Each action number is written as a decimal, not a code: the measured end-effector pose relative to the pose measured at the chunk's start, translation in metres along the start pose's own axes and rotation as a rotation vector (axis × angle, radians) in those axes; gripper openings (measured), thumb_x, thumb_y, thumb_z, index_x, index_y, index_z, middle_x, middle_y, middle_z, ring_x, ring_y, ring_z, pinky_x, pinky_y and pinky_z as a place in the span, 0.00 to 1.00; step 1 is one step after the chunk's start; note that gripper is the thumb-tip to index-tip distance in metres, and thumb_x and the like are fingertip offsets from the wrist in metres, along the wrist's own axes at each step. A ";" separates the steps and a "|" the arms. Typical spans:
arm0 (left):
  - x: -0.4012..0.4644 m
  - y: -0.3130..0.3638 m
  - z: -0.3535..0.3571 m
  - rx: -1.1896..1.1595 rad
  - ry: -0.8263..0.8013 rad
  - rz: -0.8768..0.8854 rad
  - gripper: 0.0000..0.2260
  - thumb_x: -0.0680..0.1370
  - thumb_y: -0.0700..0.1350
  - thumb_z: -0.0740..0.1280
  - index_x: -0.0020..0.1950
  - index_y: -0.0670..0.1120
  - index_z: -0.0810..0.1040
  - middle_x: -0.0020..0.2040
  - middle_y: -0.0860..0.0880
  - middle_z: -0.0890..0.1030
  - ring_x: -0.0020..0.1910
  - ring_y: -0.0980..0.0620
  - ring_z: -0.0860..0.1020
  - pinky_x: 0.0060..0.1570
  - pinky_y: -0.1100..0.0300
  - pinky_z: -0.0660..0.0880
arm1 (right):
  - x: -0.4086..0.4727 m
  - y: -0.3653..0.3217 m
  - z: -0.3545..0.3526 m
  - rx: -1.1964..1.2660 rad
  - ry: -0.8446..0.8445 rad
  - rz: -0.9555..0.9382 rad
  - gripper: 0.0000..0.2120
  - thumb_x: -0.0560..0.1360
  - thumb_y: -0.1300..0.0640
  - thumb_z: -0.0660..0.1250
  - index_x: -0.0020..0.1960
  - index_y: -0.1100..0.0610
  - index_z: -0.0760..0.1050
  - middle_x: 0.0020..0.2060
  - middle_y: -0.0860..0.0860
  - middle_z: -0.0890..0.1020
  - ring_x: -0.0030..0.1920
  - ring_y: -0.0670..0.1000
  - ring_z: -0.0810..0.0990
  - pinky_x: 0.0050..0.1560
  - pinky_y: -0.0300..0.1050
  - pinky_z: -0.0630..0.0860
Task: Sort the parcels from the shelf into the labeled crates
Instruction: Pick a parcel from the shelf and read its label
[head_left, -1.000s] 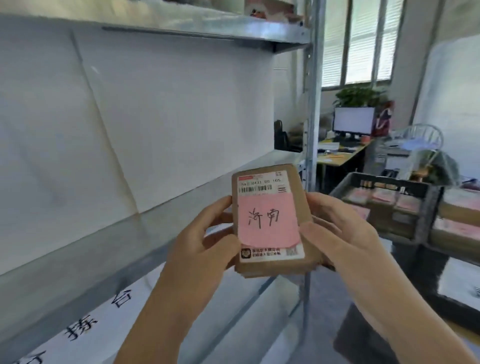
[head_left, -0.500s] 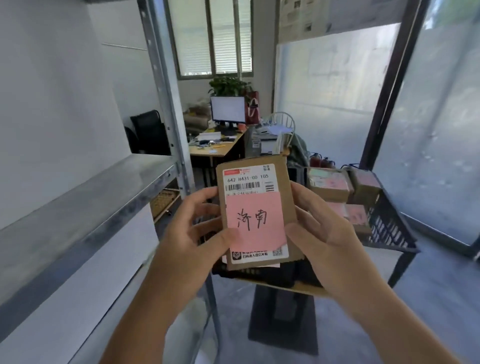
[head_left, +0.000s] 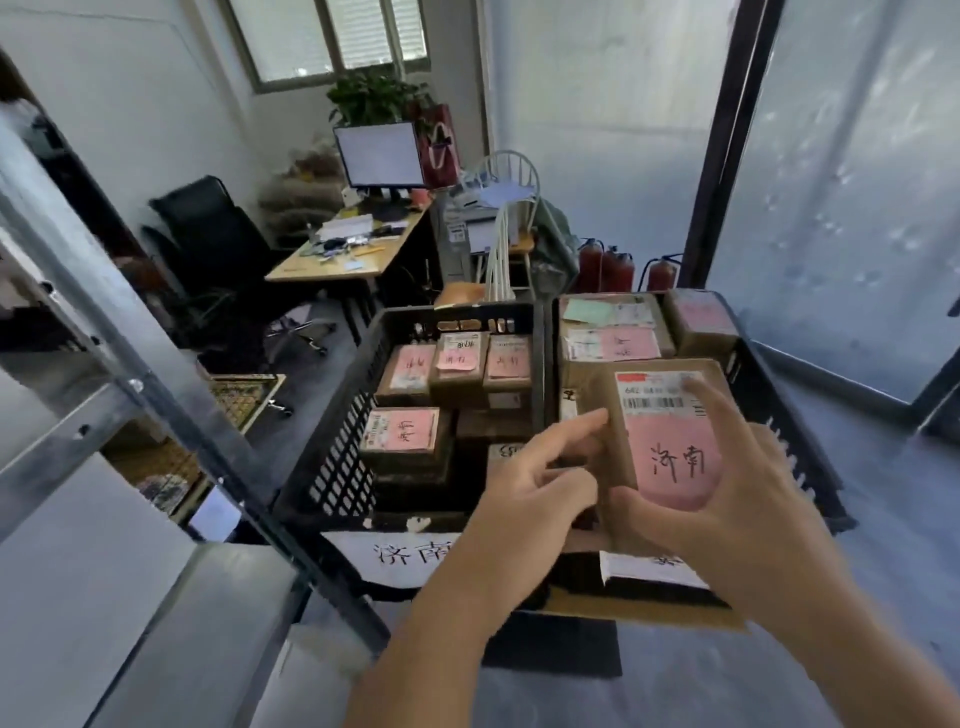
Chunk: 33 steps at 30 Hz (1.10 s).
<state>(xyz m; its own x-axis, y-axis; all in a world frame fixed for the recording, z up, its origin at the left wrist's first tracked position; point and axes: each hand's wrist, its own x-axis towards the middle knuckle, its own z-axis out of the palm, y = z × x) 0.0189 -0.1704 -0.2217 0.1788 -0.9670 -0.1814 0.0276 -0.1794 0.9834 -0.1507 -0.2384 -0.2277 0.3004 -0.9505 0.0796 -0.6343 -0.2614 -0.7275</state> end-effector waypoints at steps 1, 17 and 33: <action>0.014 0.002 0.003 -0.047 0.003 -0.033 0.25 0.83 0.36 0.60 0.73 0.59 0.79 0.63 0.57 0.85 0.64 0.54 0.84 0.60 0.45 0.85 | 0.017 0.005 -0.001 -0.014 -0.010 0.003 0.50 0.62 0.33 0.78 0.74 0.25 0.51 0.63 0.46 0.67 0.57 0.52 0.76 0.49 0.56 0.81; 0.096 -0.007 -0.159 -0.365 0.768 0.084 0.21 0.85 0.33 0.51 0.63 0.47 0.81 0.60 0.45 0.86 0.60 0.44 0.85 0.55 0.45 0.80 | 0.179 -0.018 0.059 0.028 -0.031 -0.008 0.47 0.66 0.36 0.77 0.76 0.28 0.53 0.63 0.47 0.72 0.47 0.47 0.77 0.54 0.60 0.81; 0.194 -0.032 -0.297 0.350 0.562 0.051 0.13 0.76 0.53 0.61 0.58 0.62 0.80 0.63 0.55 0.82 0.61 0.49 0.81 0.63 0.49 0.78 | 0.171 -0.075 0.240 -0.224 -0.168 0.120 0.48 0.65 0.30 0.71 0.76 0.31 0.48 0.58 0.47 0.65 0.59 0.52 0.74 0.51 0.54 0.81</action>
<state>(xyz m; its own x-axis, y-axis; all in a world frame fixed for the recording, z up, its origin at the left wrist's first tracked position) 0.3451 -0.2981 -0.2868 0.6595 -0.7517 -0.0109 -0.2986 -0.2752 0.9138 0.1193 -0.3408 -0.3227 0.3153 -0.9407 -0.1249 -0.8080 -0.1971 -0.5553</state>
